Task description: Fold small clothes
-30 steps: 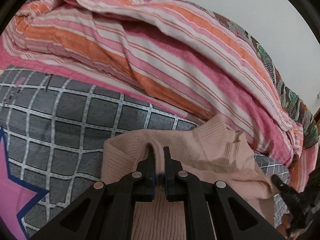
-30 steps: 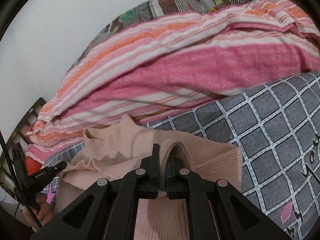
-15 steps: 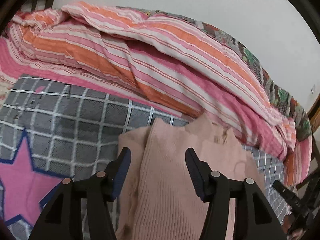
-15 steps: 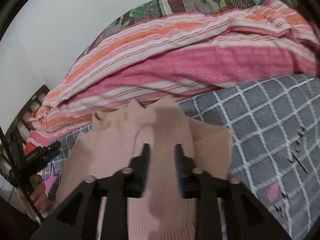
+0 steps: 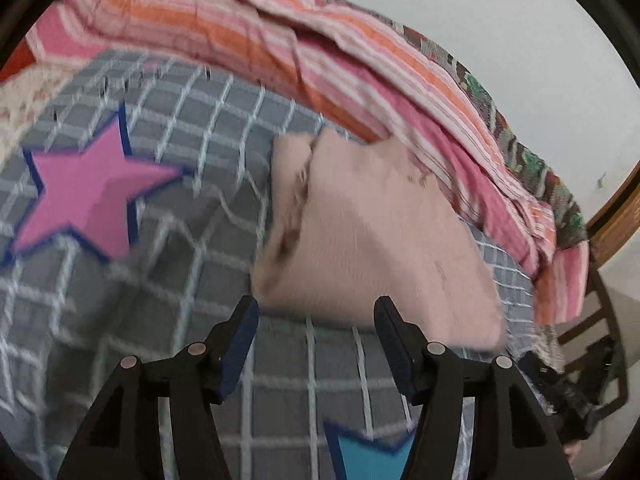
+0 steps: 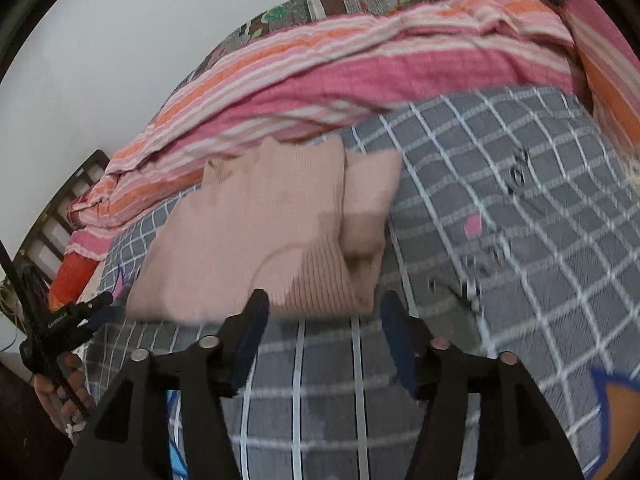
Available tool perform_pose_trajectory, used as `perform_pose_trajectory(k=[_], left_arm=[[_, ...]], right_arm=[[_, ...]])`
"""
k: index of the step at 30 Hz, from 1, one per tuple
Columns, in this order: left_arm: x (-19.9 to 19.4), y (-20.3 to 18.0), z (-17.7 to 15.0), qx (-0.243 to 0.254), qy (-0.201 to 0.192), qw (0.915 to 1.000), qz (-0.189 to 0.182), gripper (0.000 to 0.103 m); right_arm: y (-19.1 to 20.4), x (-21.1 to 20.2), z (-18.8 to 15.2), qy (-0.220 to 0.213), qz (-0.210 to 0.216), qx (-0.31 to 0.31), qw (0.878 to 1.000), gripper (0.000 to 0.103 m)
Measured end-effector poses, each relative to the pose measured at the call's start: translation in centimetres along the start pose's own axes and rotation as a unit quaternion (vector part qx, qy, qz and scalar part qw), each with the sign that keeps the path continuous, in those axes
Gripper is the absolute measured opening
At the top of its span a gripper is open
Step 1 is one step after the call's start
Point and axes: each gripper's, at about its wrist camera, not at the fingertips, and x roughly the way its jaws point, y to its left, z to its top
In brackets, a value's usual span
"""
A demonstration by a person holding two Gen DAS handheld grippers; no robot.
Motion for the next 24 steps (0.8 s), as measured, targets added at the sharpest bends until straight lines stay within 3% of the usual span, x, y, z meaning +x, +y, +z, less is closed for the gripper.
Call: perform_pose_trajectory(k=[8, 11, 16, 18, 20, 21, 22, 24], left_arm=[[3.8, 0.5, -0.5, -0.043, 0.026, 0.9979, -0.04, 0.056], [4.7, 1.0, 0.1, -0.058, 0.013, 0.9974, -0.04, 0.056], [5.9, 1.4, 1.4, -0.08, 0.008, 0.9964, -0.027, 0.044], [6.4, 1.3, 1.9, -0.082, 0.01, 0.9964, -0.016, 0.032], [6.7, 1.5, 2.2, -0.088, 0.013, 0.996, -0.014, 0.02], [6.8, 1.5, 2.3, -0.09, 0.014, 0.9956, -0.02, 0.014], [6.6, 1.3, 2.4, -0.087, 0.013, 0.9959, -0.021, 0.013], [5.6, 0.5, 2.7, -0.067, 0.0, 0.9976, -0.017, 0.01]], right_arm=[[-1.0, 2.4, -1.8, 0.034, 0.046, 0.068, 0.996, 0.061], [-0.9, 3.5, -1.4, 0.03, 0.057, 0.087, 0.994, 0.061], [-1.1, 5.4, -0.1, 0.022, 0.059, 0.117, 0.991, 0.061], [-1.2, 6.2, 0.6, 0.013, 0.055, 0.131, 0.99, 0.059], [-1.3, 6.7, 1.0, 0.008, 0.047, 0.141, 0.989, 0.047], [-1.3, 7.1, 1.3, 0.008, 0.04, 0.148, 0.988, 0.023], [-1.4, 7.5, 1.5, 0.012, 0.04, 0.153, 0.987, 0.01], [-1.3, 8.0, 2.0, 0.019, 0.047, 0.151, 0.987, 0.009]])
